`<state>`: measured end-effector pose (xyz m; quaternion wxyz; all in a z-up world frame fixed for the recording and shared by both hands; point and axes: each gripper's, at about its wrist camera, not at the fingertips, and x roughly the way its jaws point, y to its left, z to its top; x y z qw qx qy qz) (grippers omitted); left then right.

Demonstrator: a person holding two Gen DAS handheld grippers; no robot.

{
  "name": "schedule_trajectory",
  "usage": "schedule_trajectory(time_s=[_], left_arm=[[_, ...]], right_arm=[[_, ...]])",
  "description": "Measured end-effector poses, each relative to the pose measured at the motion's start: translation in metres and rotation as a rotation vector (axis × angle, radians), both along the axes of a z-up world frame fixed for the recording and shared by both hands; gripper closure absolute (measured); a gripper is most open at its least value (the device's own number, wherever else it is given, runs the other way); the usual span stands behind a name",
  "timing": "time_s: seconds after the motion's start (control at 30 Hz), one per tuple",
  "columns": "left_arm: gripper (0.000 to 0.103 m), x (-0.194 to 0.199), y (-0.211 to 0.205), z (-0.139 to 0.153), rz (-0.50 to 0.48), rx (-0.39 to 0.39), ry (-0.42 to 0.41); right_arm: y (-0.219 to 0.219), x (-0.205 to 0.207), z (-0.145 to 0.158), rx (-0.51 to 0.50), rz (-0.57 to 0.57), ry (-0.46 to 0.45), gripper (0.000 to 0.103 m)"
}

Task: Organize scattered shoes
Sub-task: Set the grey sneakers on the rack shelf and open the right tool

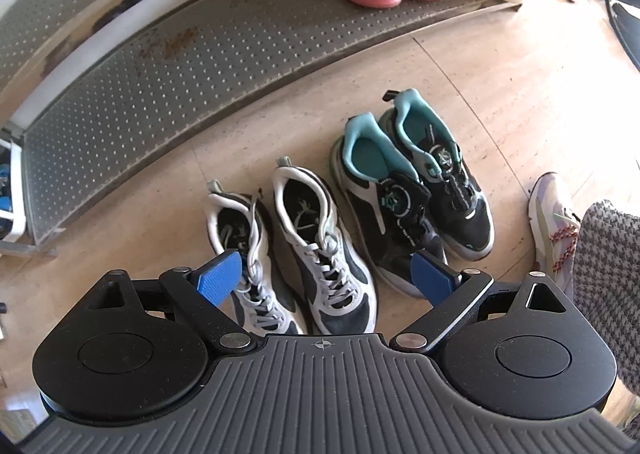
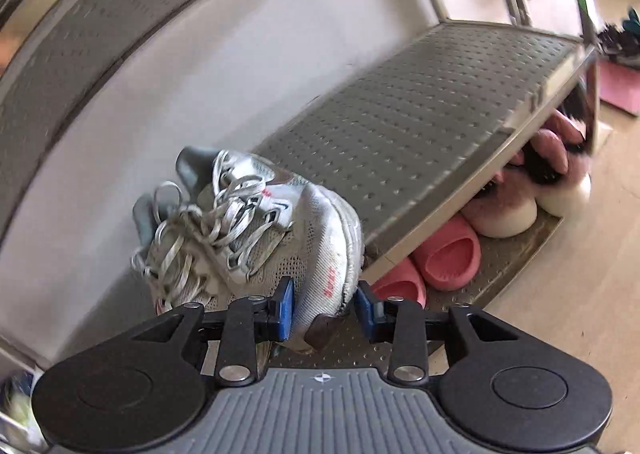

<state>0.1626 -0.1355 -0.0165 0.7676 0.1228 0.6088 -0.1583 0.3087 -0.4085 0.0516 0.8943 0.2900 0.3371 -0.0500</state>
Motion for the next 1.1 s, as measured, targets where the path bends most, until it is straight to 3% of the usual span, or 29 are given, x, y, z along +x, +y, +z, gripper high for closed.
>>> schedule_trajectory(time_s=[0.07,0.13,0.17,0.3,0.43,0.57,0.8,0.9,1.0,1.1], left_arm=[[0.008,0.000,0.001,0.000,0.001,0.000,0.000],[0.008,0.000,0.006,0.000,0.009,0.006,0.000],[0.008,0.000,0.008,0.001,0.015,0.005,0.001],[0.008,0.003,0.013,0.004,0.040,-0.003,0.005],[0.008,0.006,0.012,0.007,0.049,-0.016,0.002],[0.008,0.013,0.010,0.006,0.053,-0.005,-0.007],[0.008,0.022,0.007,-0.001,0.052,0.011,0.009],[0.008,0.021,0.003,-0.005,0.039,0.015,0.019],[0.008,0.021,0.000,-0.009,0.031,0.023,0.026],[0.008,0.020,-0.005,-0.017,0.020,0.038,0.042]], right_arm=[[0.004,0.000,-0.002,-0.018,0.007,0.013,0.046],[0.008,-0.004,0.000,-0.064,0.000,0.026,0.024],[0.011,-0.007,0.006,-0.113,-0.011,0.035,0.022],[0.020,-0.019,0.033,-0.258,-0.013,-0.065,0.021],[0.040,-0.019,0.045,-0.312,0.107,-0.172,0.021],[0.058,0.010,0.043,-0.359,0.205,-0.175,0.021],[0.076,0.068,0.027,-0.397,0.306,-0.098,0.018],[0.089,0.078,0.010,-0.493,0.338,-0.066,0.030],[0.093,0.079,0.004,-0.545,0.323,-0.078,0.059],[0.094,0.077,0.005,-0.631,0.317,-0.101,0.065]])
